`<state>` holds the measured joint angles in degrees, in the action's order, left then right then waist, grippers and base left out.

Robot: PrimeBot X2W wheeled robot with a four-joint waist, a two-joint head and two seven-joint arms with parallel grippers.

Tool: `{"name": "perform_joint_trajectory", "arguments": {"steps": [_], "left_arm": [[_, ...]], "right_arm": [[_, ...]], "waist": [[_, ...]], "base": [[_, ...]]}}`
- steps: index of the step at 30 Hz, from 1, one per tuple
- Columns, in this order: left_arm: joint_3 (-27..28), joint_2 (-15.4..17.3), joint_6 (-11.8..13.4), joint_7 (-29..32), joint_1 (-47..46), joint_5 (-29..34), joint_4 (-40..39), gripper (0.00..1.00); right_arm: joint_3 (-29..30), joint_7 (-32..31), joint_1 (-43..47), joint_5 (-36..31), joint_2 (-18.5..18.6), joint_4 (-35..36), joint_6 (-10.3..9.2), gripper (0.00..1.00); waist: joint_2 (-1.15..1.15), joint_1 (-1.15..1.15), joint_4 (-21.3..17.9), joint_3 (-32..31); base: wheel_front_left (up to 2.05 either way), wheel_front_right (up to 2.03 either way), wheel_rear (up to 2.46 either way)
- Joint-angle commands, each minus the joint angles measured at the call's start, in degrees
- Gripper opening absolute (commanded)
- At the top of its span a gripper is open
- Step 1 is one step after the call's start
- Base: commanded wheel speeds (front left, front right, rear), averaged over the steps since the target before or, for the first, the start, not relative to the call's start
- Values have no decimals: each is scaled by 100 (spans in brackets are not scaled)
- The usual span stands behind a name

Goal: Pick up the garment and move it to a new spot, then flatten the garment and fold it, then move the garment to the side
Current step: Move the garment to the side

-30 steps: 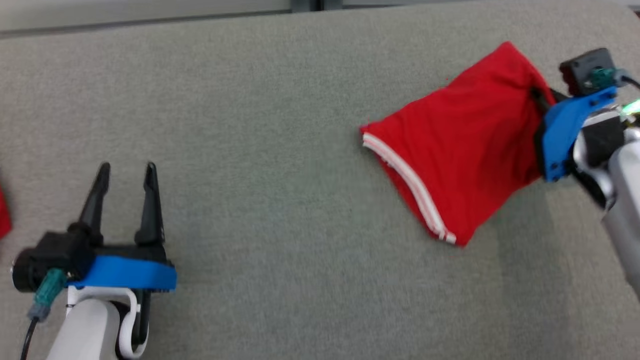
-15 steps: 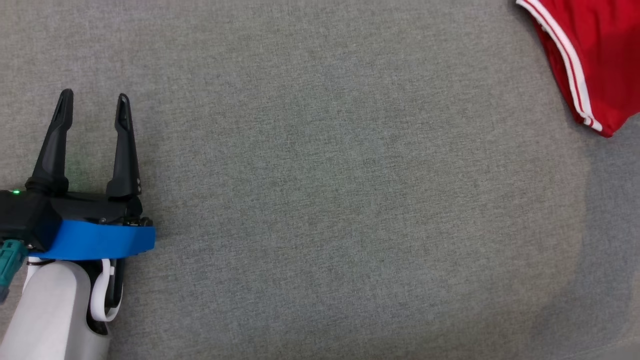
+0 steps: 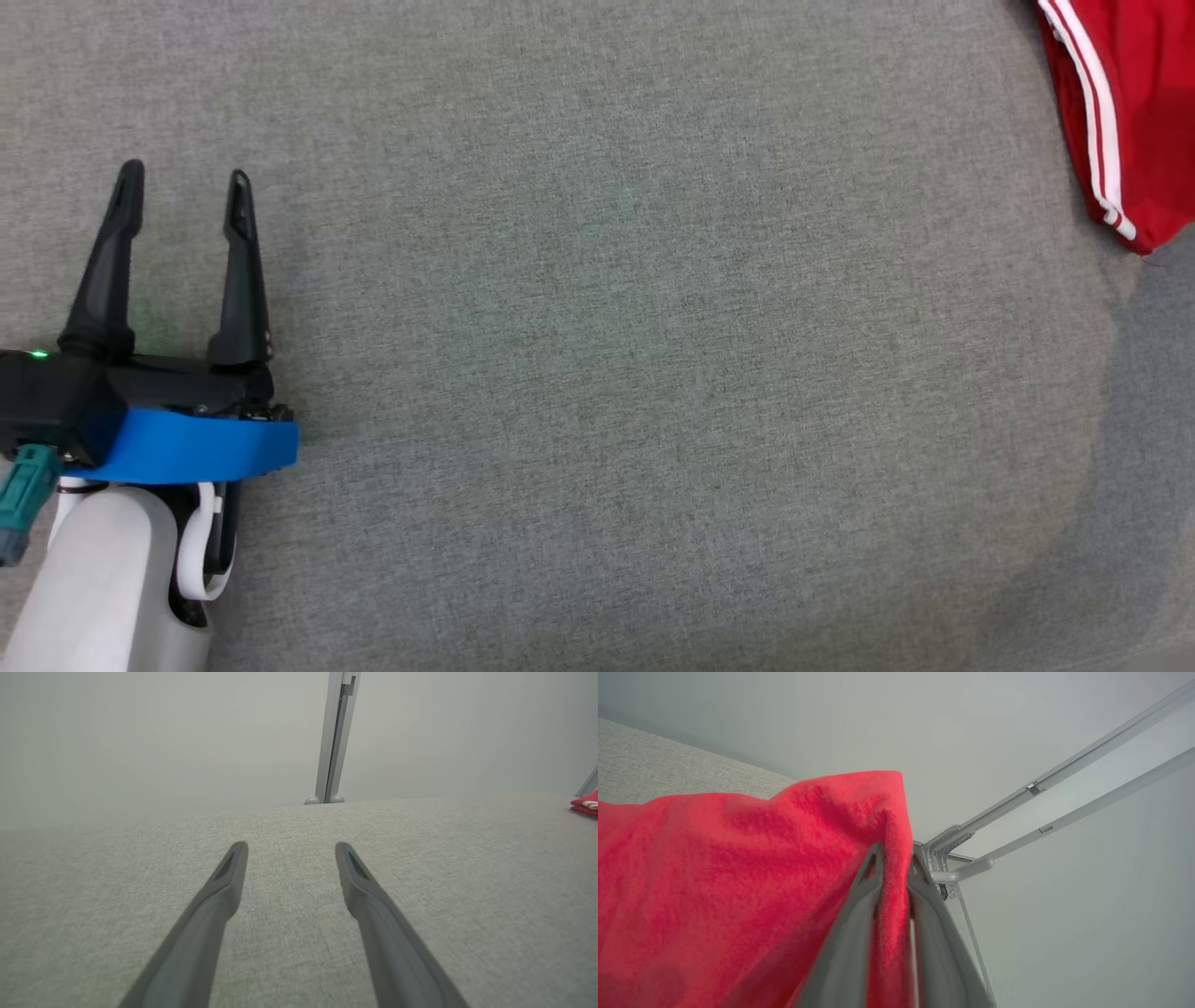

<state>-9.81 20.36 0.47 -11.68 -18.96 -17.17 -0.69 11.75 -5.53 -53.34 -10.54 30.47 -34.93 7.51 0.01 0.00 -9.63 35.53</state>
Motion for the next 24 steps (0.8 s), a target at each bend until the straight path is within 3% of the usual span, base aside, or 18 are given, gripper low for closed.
{"name": "perform_joint_trajectory", "arguments": {"steps": [1,11,18,24], "left_arm": [[-25,-7,-8,6,-36,-33,38,100],[-158,-239,-32,-170,134,-131,412,100],[-245,-546,-63,-317,488,-198,953,100],[-171,-733,-65,-350,901,-240,1340,100]], "right_arm": [[55,38,125,-82,-55,21,-2,100],[16,581,500,-99,-300,354,-2,100],[28,1062,1675,612,-1007,885,-2,100],[-70,1107,2997,1212,-1623,1666,-1,100]], "waist": [[-1,0,16,-42],[-1,0,231,-706],[-1,0,497,-1562],[-1,0,677,-2272]], "base": [[0,0,0],[0,0,0],[0,0,0],[0,0,0]]}}
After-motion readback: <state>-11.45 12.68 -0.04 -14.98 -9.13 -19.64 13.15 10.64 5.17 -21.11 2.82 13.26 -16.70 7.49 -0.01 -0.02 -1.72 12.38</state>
